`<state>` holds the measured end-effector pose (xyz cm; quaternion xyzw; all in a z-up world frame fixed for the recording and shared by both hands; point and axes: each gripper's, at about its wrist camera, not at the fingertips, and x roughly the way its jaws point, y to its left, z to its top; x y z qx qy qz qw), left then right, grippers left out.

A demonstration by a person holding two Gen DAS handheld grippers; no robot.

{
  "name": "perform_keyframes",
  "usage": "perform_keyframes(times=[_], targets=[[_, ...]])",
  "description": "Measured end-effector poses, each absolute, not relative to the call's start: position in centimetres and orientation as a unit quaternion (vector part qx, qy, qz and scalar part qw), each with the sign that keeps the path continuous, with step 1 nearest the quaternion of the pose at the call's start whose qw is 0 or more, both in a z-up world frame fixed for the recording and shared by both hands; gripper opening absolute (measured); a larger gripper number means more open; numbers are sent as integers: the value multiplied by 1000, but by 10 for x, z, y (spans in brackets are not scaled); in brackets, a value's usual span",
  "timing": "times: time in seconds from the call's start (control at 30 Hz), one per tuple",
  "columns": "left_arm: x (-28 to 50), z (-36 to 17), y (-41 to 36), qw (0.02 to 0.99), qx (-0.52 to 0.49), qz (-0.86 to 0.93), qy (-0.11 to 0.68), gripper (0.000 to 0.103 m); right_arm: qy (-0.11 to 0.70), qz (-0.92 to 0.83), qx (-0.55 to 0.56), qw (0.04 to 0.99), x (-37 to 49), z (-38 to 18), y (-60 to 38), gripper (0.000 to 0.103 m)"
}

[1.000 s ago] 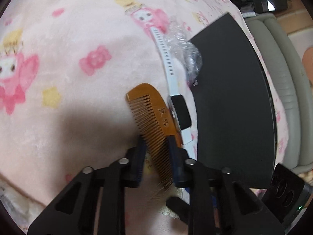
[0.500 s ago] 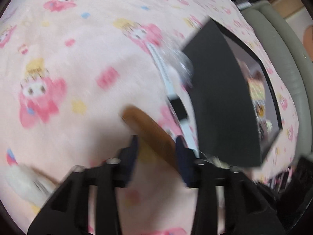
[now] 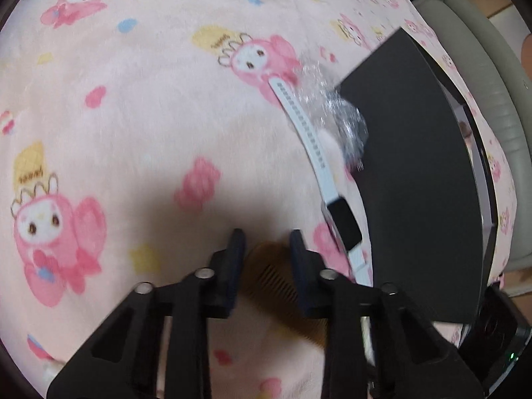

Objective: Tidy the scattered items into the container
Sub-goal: 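Grasp the wooden comb body with the right gripper, then lift the wooden comb with the right gripper and carry it over the box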

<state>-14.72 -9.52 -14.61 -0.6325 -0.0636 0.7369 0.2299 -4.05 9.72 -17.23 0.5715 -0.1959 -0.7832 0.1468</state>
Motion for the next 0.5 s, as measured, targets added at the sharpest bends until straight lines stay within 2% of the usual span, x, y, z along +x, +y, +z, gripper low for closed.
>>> perform_keyframes(times=[0.13,0.4,0.5], targets=[[-129,-139,-107,210,-640,738,-42,22,-187,-785,574,142,-41,-172,94,40],[-86,-132,-125,217,-678,702,-32,25,-221,-767,583,148,-30,-166,116,40],[-89,-138,-135,203,-679,704,-49,36,-229,-763,587,148,-31,-167,118,40]])
